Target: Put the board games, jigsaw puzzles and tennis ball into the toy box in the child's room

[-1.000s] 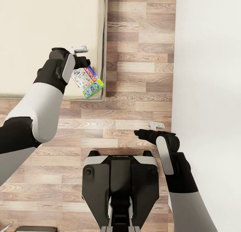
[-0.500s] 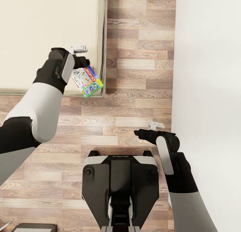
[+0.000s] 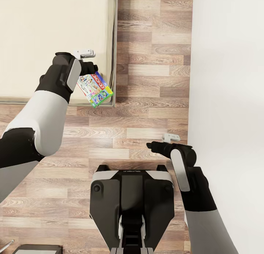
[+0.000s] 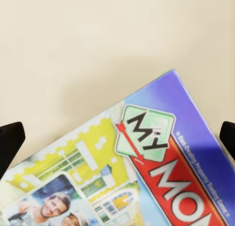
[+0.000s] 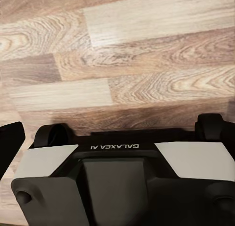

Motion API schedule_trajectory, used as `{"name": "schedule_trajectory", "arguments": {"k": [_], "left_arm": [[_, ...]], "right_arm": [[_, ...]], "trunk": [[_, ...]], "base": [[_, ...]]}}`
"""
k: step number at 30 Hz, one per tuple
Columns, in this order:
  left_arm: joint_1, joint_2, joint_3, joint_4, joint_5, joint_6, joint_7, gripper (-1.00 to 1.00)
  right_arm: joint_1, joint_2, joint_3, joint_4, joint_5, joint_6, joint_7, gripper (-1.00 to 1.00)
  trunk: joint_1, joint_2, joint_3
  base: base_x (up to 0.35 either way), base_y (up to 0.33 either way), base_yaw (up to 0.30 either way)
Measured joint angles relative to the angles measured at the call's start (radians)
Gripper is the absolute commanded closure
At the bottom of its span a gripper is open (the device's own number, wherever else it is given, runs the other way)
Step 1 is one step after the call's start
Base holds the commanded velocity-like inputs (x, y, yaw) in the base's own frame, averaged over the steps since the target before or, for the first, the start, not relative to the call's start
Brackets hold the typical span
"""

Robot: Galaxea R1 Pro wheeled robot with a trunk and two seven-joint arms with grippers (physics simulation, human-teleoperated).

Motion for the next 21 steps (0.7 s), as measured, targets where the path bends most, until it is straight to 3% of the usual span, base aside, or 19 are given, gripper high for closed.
{"name": "schedule_trajectory", "arguments": {"k": [21], "left_arm": [[0.0,-0.001,-0.001,0.0,0.0,0.0,0.0,-1.0]], "right_arm": [[-0.002,0.0,0.014,-0.001,0.0,0.0,0.0,-1.0]], "trunk": [[0.0,0.0,0.0]], "base": [[-0.03,0.0,0.0]]}}
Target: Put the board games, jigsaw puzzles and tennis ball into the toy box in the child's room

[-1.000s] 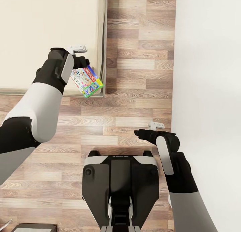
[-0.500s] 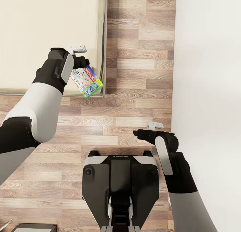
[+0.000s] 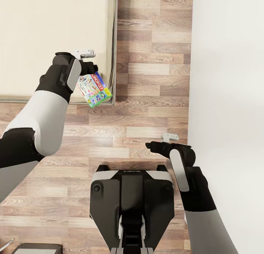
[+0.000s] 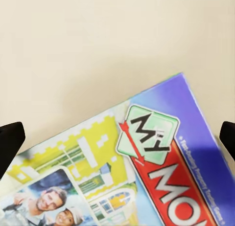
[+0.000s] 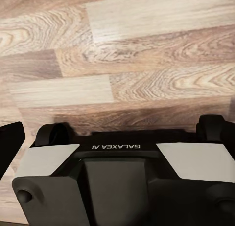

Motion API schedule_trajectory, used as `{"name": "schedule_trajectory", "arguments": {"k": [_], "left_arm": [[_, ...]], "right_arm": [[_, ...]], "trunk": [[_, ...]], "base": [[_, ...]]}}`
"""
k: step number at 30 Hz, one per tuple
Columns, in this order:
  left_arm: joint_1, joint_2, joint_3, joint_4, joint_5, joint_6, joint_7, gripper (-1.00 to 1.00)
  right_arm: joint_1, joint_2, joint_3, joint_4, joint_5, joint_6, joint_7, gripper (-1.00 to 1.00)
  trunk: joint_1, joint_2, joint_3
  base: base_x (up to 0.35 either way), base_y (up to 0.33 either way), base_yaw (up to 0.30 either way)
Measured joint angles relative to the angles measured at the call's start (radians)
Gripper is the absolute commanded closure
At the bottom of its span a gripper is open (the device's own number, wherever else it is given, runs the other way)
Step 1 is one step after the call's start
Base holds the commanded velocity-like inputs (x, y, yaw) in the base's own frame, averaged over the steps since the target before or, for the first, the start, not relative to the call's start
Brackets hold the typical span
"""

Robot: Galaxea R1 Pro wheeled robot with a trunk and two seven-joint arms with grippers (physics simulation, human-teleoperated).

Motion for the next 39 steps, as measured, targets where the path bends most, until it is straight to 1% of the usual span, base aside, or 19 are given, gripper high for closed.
{"name": "schedule_trajectory", "arguments": {"k": [39], "left_arm": [[0.0,0.0,0.0,0.0,0.0,0.0,0.0,-1.0]], "right_arm": [[0.0,0.0,0.006,0.001,0.0,0.0,0.0,-1.0]], "trunk": [[0.0,0.0,0.0]], "base": [[-0.015,0.0,0.0]]}}
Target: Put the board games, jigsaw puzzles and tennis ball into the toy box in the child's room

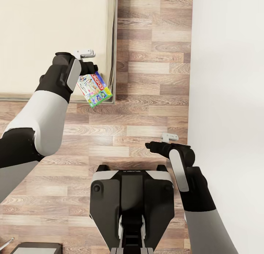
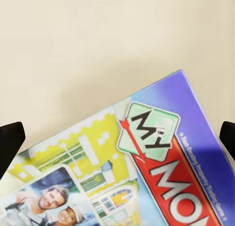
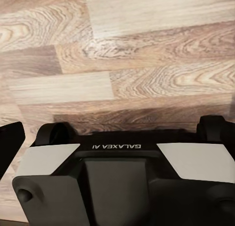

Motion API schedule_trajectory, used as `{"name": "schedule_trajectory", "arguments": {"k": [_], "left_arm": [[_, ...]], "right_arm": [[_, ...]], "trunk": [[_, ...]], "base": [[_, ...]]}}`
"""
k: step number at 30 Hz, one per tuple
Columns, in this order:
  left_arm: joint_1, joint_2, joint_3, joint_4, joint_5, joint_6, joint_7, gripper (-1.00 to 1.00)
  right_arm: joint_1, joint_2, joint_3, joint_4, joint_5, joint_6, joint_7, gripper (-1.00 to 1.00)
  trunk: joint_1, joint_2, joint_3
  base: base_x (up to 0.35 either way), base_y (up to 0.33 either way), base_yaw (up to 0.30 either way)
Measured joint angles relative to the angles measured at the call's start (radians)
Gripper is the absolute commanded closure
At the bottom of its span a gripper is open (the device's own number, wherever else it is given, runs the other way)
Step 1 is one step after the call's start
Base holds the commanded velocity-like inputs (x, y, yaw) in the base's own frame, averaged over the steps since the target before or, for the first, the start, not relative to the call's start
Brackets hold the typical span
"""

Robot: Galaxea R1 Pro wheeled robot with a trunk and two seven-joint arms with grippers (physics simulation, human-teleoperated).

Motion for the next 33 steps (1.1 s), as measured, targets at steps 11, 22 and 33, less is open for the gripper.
{"name": "schedule_trajectory", "arguments": {"k": [11,22,33], "left_arm": [[0.0,0.001,0.003,0.0,-0.001,0.0,0.0,-1.0],[0.0,0.002,0.004,-0.068,-0.002,0.004,0.0,-1.0],[0.0,0.048,0.009,-0.098,-0.002,0.015,0.002,-1.0]], "right_arm": [[-0.001,0.0,0.0,0.001,0.0,0.0,0.0,-1.0],[-0.002,0.0,0.0,0.0,0.0,0.0,0.0,-1.0],[0.0,0.0,0.0,0.001,0.0,0.0,0.0,-1.0]], "trunk": [[0.0,0.0,0.0],[0.0,0.0,0.0],[0.0,0.0,0.0]], "base": [[0.0,0.0,0.0],[0.0,0.0,0.0],[0.0,0.0,0.0]]}}
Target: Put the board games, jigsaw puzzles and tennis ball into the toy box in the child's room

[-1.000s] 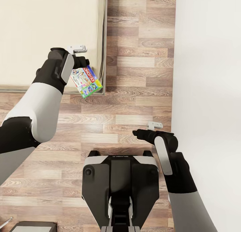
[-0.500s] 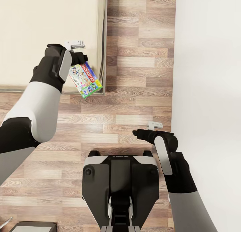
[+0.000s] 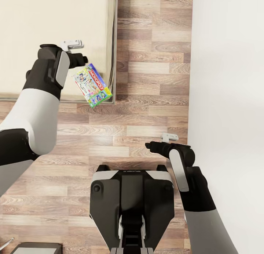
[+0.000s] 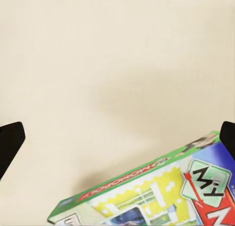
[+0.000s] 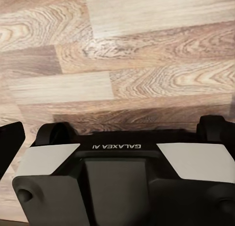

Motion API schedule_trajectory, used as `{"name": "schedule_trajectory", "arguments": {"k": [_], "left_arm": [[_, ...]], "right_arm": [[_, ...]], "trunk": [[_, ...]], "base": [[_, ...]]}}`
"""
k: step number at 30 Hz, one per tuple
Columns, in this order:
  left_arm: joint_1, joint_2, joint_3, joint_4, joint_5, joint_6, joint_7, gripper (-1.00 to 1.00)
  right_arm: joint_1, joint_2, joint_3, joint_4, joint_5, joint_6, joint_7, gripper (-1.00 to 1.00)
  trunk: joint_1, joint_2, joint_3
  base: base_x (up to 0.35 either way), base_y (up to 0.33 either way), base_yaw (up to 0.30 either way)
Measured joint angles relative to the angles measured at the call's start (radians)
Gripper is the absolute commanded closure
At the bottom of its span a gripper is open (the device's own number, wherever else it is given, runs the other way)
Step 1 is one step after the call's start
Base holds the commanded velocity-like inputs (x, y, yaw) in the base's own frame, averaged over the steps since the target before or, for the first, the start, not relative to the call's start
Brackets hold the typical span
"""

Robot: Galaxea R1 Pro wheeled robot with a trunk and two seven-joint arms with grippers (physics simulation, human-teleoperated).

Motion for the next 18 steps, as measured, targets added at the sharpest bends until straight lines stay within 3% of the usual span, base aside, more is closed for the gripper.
{"name": "schedule_trajectory", "arguments": {"k": [11,18], "left_arm": [[0.0,0.052,0.006,-0.005,0.002,0.032,-0.002,-1.0],[0.0,0.109,0.007,-0.024,0.008,0.071,-0.002,-1.0]], "right_arm": [[0.0,0.0,0.0,0.0,0.0,0.0,0.0,-1.0],[0.0,0.0,0.0,0.0,0.0,0.0,0.0,-1.0]], "trunk": [[0.0,0.0,0.0],[0.0,0.0,0.0]], "base": [[0.0,0.0,0.0],[0.0,0.0,0.0]]}}
